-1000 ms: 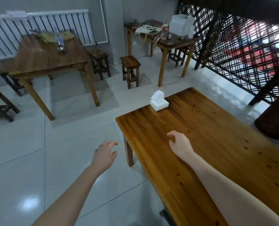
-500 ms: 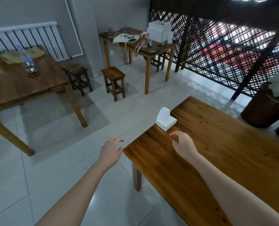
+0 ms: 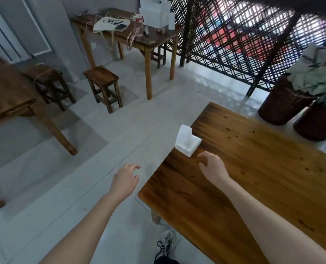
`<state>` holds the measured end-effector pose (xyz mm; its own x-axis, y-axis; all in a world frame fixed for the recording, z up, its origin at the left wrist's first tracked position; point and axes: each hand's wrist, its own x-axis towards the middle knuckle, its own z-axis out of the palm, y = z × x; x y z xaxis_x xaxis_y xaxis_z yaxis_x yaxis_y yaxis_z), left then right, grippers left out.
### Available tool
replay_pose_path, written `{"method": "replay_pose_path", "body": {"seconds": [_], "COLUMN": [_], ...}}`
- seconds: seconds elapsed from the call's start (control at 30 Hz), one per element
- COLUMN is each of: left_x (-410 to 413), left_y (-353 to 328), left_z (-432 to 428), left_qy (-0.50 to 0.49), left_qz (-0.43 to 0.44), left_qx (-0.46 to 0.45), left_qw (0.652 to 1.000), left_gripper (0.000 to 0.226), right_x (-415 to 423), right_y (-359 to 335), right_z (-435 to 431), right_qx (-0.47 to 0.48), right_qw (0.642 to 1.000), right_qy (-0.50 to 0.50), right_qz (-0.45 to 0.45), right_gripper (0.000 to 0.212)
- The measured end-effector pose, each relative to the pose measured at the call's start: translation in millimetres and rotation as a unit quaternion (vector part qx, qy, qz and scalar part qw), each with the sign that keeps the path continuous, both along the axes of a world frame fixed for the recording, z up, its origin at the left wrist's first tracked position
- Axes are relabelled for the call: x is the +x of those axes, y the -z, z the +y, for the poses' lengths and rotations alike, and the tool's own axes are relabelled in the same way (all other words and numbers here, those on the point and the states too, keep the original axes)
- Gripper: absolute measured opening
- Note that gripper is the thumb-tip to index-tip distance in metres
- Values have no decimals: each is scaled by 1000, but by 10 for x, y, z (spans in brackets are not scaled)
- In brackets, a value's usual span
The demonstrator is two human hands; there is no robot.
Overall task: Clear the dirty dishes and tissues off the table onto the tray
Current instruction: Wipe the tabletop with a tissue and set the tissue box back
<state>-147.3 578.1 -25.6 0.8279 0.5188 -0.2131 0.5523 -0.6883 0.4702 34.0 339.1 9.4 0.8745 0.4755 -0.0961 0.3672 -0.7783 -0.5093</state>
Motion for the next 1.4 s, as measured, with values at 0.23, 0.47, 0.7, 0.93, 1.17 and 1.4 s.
{"method": "replay_pose_path", "body": {"seconds": [0.23, 0.47, 0.7, 0.93, 1.17, 1.4], "left_x": [459, 733, 932, 1359, 1676, 1803], "left_y": [97, 226, 332, 310, 203, 170], "left_z": [605, 845, 1090, 1220, 1177, 983], "left_qy": [-17, -14, 3, 77, 149, 214], "left_qz": [7, 3, 9, 29, 23, 30], "left_qx": [-7, -23, -35, -48, -56, -89], "left_qw": [1000, 1000, 999, 995, 987, 972], "left_gripper": [34, 34, 34, 36, 35, 36], "right_x": [602, 924, 1085, 1142, 1117, 1045], "right_y": [284, 505, 644, 436, 202, 152], "right_z": [612, 1103, 1247, 1233, 1181, 1148], "right_qx": [16, -26, -67, -27, -10, -35], "right_qw": [999, 999, 994, 987, 974, 968], "right_qy": [15, 36, 85, 149, 203, 232], "right_qz": [26, 11, -8, -46, -100, -91], "right_gripper": [32, 63, 30, 8, 8, 10]}}
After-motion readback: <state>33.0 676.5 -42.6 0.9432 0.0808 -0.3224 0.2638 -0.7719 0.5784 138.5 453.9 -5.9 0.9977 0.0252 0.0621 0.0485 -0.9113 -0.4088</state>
